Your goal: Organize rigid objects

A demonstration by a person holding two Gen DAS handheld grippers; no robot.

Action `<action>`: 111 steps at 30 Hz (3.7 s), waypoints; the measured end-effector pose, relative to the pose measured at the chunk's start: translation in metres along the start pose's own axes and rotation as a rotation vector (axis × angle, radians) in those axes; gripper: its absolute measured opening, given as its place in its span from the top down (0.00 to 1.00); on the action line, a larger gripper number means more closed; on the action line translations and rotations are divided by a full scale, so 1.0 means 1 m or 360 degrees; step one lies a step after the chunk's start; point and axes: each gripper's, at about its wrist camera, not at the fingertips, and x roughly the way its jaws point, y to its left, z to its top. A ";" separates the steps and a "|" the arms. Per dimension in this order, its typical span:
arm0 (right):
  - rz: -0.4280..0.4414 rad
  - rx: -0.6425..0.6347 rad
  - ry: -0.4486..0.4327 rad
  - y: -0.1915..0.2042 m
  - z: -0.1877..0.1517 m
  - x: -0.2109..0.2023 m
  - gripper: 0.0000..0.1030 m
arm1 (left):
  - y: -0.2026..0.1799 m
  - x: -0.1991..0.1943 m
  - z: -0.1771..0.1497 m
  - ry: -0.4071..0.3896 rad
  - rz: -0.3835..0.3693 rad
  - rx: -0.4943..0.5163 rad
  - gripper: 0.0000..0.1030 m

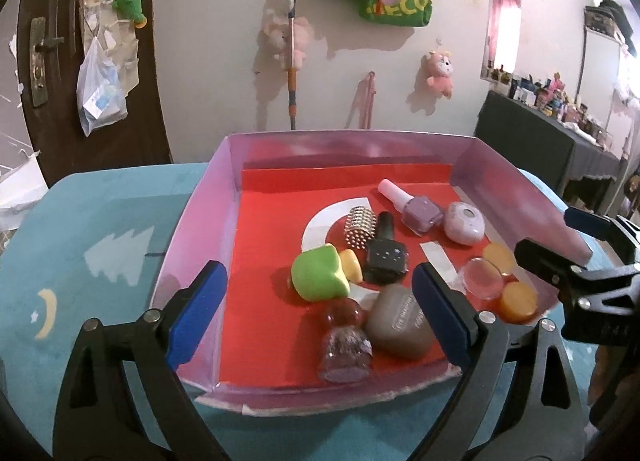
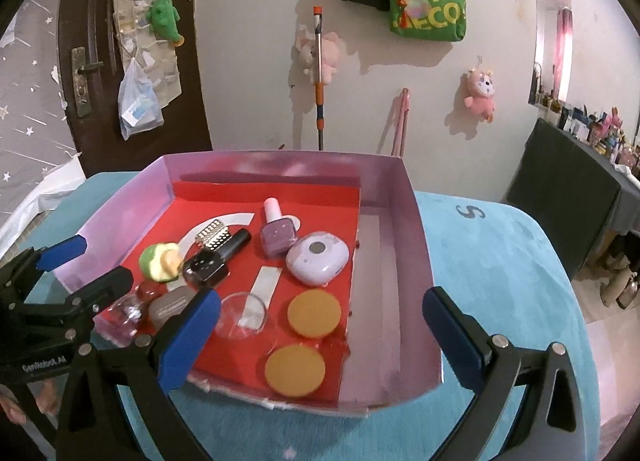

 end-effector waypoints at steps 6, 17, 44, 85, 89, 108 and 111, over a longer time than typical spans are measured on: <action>-0.0010 -0.0026 -0.0097 0.004 -0.001 0.000 0.00 | 0.003 0.004 -0.002 -0.0032 0.0020 0.0002 0.08; -0.0023 -0.0038 -0.0071 0.012 -0.008 0.011 0.00 | -0.003 0.000 -0.003 -0.0065 0.0060 0.0070 0.08; -0.0096 -0.0021 -0.0093 0.009 -0.010 0.010 0.00 | -0.002 0.006 -0.005 0.0003 0.0072 0.0062 0.08; -0.0099 -0.0026 -0.0091 0.009 -0.010 0.009 0.00 | -0.002 0.006 -0.004 0.0004 0.0072 0.0064 0.08; -0.0099 -0.0026 -0.0091 0.009 -0.009 0.009 0.00 | -0.002 0.006 -0.004 0.0004 0.0073 0.0064 0.08; -0.0100 -0.0027 -0.0090 0.009 -0.010 0.009 0.00 | -0.002 0.006 -0.004 0.0004 0.0073 0.0065 0.08; -0.0100 -0.0028 -0.0090 0.009 -0.009 0.009 0.00 | -0.002 0.006 -0.004 0.0004 0.0073 0.0065 0.08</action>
